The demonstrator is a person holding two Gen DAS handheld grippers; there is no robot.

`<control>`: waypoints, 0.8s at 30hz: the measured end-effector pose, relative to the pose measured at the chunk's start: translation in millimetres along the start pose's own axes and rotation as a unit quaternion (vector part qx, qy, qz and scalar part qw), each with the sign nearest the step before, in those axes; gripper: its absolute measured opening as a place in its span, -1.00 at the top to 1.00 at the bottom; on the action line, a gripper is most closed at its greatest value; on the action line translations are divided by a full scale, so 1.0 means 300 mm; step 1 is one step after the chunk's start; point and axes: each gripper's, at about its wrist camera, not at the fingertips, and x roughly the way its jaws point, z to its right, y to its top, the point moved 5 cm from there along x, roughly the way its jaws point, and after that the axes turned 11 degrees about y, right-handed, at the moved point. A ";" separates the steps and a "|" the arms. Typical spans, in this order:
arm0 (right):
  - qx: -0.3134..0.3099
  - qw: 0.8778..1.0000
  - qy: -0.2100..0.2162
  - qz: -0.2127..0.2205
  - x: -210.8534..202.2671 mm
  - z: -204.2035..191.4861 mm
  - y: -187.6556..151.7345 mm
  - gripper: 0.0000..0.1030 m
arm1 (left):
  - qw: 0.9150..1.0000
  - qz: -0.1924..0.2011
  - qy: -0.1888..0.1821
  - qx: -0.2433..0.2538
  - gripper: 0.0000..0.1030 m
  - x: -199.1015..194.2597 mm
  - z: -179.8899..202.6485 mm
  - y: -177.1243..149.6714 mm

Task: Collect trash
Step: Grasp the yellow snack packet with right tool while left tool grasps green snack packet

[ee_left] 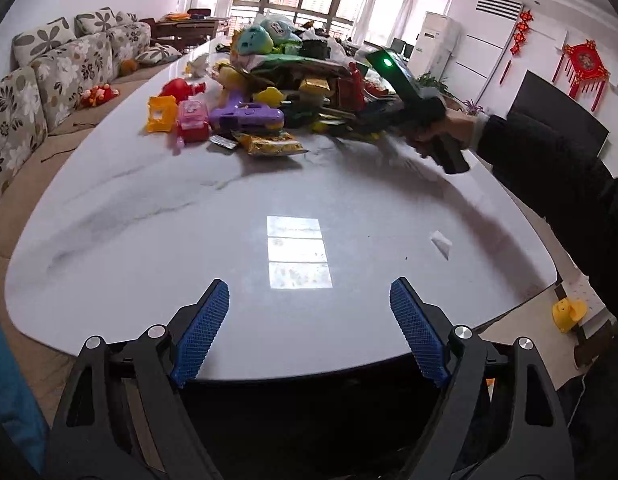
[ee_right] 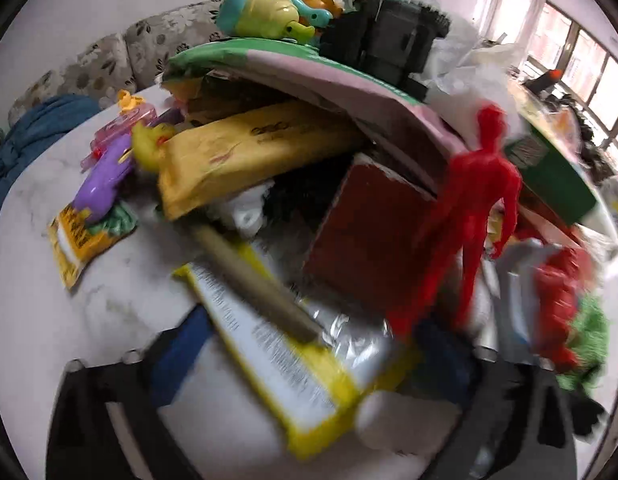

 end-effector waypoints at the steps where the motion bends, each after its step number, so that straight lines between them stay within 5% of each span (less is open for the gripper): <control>1: 0.000 1.000 -0.004 0.004 0.002 0.000 0.004 -0.92 | 1.000 -0.002 0.002 0.001 -0.57 0.002 0.006 0.000; 9: 0.021 1.000 -0.020 -0.011 -0.107 -0.197 -0.178 -0.52 | 1.000 -0.011 0.008 -0.006 -0.57 0.052 0.009 0.047; 12: 0.109 0.992 0.058 0.020 -0.188 -0.246 -0.270 -0.51 | 0.999 -0.023 0.020 -0.028 -0.57 0.126 0.004 0.091; 13: 0.149 0.981 0.114 0.044 -0.229 -0.265 -0.306 -0.51 | 0.999 -0.027 0.032 -0.034 -0.57 0.158 0.005 0.111; 15: 0.245 0.934 0.237 0.111 -0.320 -0.282 -0.374 -0.51 | 0.998 -0.019 0.048 -0.032 -0.57 0.200 0.018 0.149; 17: 0.368 0.830 0.376 0.188 -0.367 -0.249 -0.465 -0.51 | 0.996 -0.011 0.080 -0.041 -0.57 0.249 0.017 0.197; 19: 0.458 0.748 0.439 0.197 -0.325 -0.230 -0.558 -0.51 | 0.992 -0.017 0.105 -0.062 -0.57 0.317 0.009 0.258; 20: 0.483 0.720 0.455 0.204 -0.311 -0.225 -0.596 -0.52 | 0.990 -0.026 0.116 -0.075 -0.57 0.350 0.004 0.285; 21: 0.488 0.715 0.456 0.207 -0.308 -0.224 -0.613 -0.51 | 0.989 -0.034 0.117 -0.083 -0.57 0.374 0.005 0.309; 22: 0.478 0.723 0.451 0.213 -0.321 -0.227 -0.625 -0.51 | 0.988 -0.036 0.124 -0.088 -0.57 0.399 0.009 0.336; 24: 0.442 0.758 0.424 0.225 -0.372 -0.240 -0.634 -0.51 | 0.984 -0.041 0.152 -0.089 -0.57 0.437 0.015 0.371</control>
